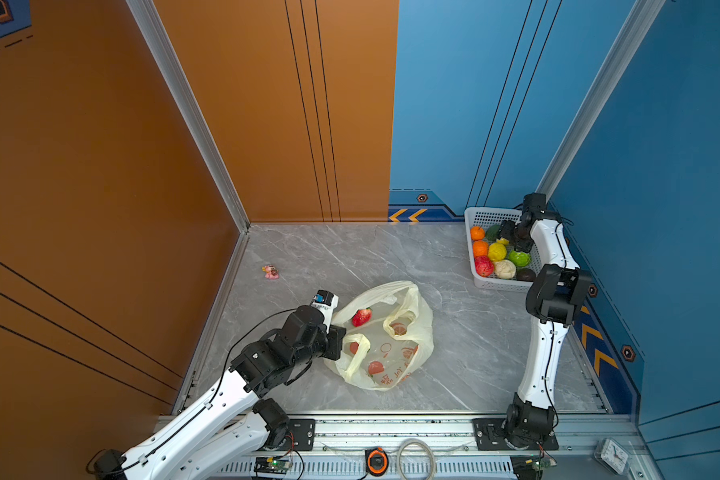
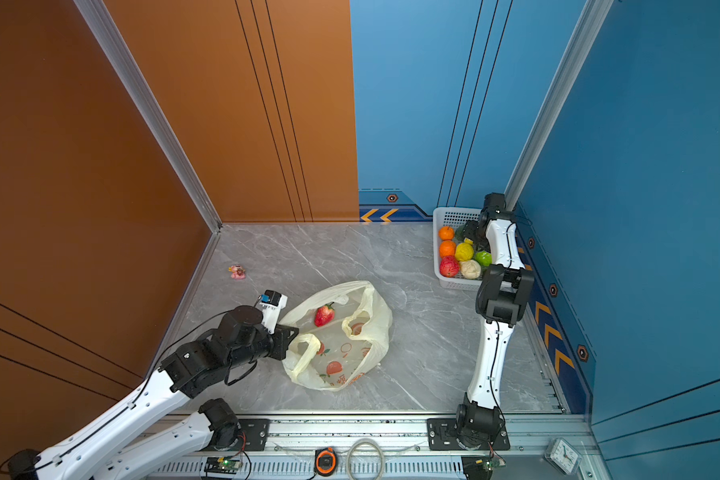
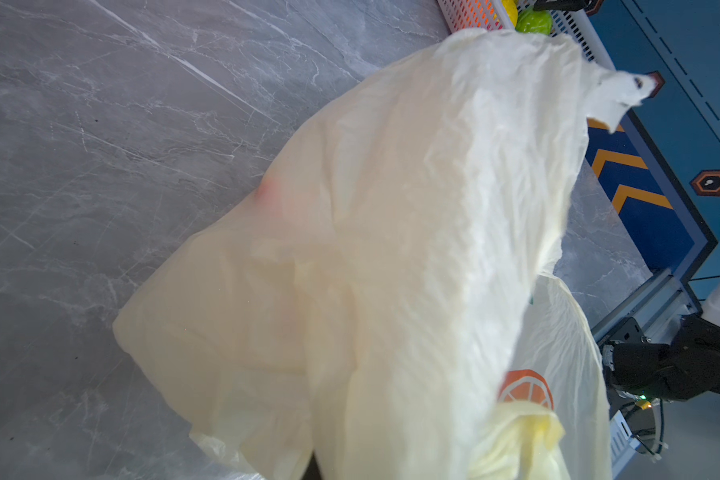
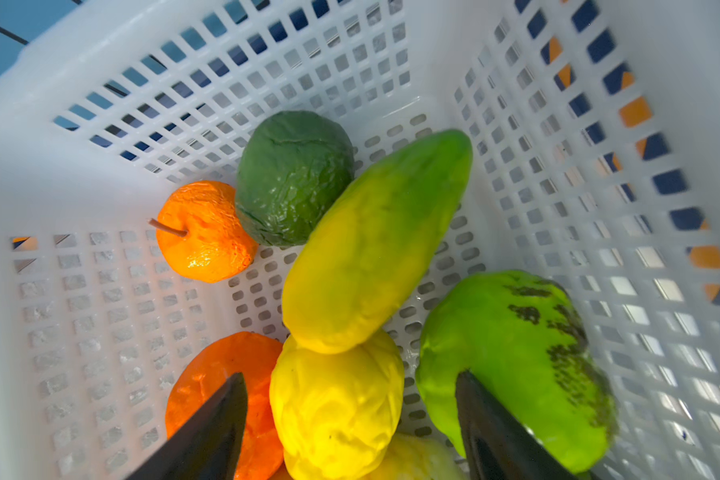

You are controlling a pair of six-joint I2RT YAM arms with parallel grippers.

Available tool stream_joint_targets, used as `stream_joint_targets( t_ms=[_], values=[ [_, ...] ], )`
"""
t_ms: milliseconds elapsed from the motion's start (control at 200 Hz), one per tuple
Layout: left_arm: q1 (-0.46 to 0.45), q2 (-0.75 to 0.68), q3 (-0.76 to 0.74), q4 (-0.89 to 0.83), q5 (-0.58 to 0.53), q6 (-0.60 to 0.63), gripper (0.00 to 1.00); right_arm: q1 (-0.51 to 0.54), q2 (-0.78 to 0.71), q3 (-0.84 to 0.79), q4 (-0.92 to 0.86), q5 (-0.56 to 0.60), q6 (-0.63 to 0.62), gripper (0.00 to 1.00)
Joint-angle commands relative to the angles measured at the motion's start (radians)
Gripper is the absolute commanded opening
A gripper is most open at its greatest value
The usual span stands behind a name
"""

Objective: Untie the knot of the plastic bag and take out the fruit
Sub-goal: 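Lower the green papaya into the white basket and open the right gripper, then move the right gripper back from the basket into the bag opening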

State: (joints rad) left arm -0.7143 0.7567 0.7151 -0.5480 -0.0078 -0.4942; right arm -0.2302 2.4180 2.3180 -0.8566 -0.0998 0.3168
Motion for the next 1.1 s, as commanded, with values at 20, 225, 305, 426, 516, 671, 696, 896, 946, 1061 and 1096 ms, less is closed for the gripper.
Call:
stream_joint_targets(
  t_ms=[20,225,305,426,516,671,696,896,946,1061,1096],
  values=[
    [0.006,-0.003,0.023,0.008,-0.027,-0.004,0.0,-0.001,-0.095,-0.009,-0.031,0.04,-0.007,0.81],
    [0.007,-0.015,0.017,0.008,-0.022,-0.003,0.0,0.01,-0.211,-0.111,-0.03,0.018,0.006,0.81],
    [0.007,-0.019,0.015,0.008,-0.019,-0.003,0.0,0.026,-0.268,-0.176,-0.029,-0.002,0.008,0.81],
    [0.005,-0.018,0.012,0.007,-0.01,0.001,0.0,0.069,-0.391,-0.292,-0.025,-0.048,0.009,0.81],
    [0.005,-0.023,0.008,0.005,-0.008,0.002,0.0,0.119,-0.491,-0.396,-0.022,-0.079,0.01,0.81],
    [0.005,-0.025,0.012,0.002,-0.008,0.007,0.0,0.227,-0.68,-0.6,-0.022,-0.148,0.027,0.81],
    [0.004,-0.024,0.014,0.003,-0.007,0.009,0.0,0.247,-0.715,-0.632,-0.022,-0.159,0.032,0.81],
    [0.006,-0.007,0.03,0.0,0.004,0.026,0.0,0.443,-0.969,-0.849,-0.021,-0.234,0.122,0.81],
    [0.008,-0.002,0.033,0.0,0.008,0.029,0.0,0.504,-1.024,-0.883,-0.02,-0.231,0.156,0.81],
    [0.007,0.004,0.04,0.0,0.017,0.036,0.0,0.662,-1.131,-0.943,-0.011,-0.193,0.248,0.81],
    [0.008,0.004,0.043,0.0,0.02,0.037,0.0,0.711,-1.157,-0.961,-0.002,-0.174,0.28,0.81]
  ],
)
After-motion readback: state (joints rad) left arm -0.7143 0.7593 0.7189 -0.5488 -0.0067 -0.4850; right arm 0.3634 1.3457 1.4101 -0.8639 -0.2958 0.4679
